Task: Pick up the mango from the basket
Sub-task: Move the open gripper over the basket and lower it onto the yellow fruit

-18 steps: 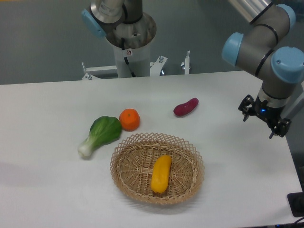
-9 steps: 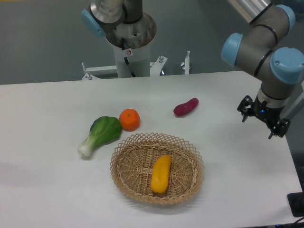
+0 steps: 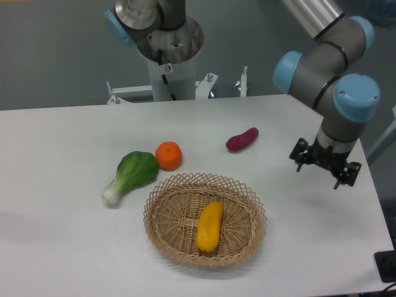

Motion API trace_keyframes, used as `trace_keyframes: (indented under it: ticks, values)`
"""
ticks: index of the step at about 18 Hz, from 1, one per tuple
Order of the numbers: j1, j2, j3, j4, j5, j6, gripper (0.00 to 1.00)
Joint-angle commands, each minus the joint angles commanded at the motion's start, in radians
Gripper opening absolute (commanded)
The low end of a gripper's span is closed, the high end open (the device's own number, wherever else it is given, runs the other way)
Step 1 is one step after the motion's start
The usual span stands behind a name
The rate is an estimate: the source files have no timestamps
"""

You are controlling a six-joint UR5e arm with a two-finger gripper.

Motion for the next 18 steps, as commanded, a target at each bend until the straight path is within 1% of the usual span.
trace_keyframes:
  ticks: [2,3,5,8,9,11,14,16,18]
  values:
    - [-0.028,0.003,-0.002,0.0,-0.064,-0.106,1.0]
    - [-0.038,0.005,-0.003,0.0,-0.078,-0.138,1.0]
    - [-0.066,0.009,-0.021,0.002,-0.091,-0.172,1.0]
    - [-0.098,0.028,-0.075,0.009,-0.086,-0.195,1.0]
    - [-0.106,0.035,-0.09,0.023,-0.086,-0.197,1.0]
    - [-0.123,0.052,-0.133,0.07,-0.088,-0.198,1.0]
    - [-0.16,0.07,-0.228,0.159,-0.083,-0.214,1.0]
    - [-0.17,0.075,-0.273,0.218,-0.08,-0.231,1.0]
    - [-0.172,0.077,-0.294,0.232,-0.078,-0.231,1.0]
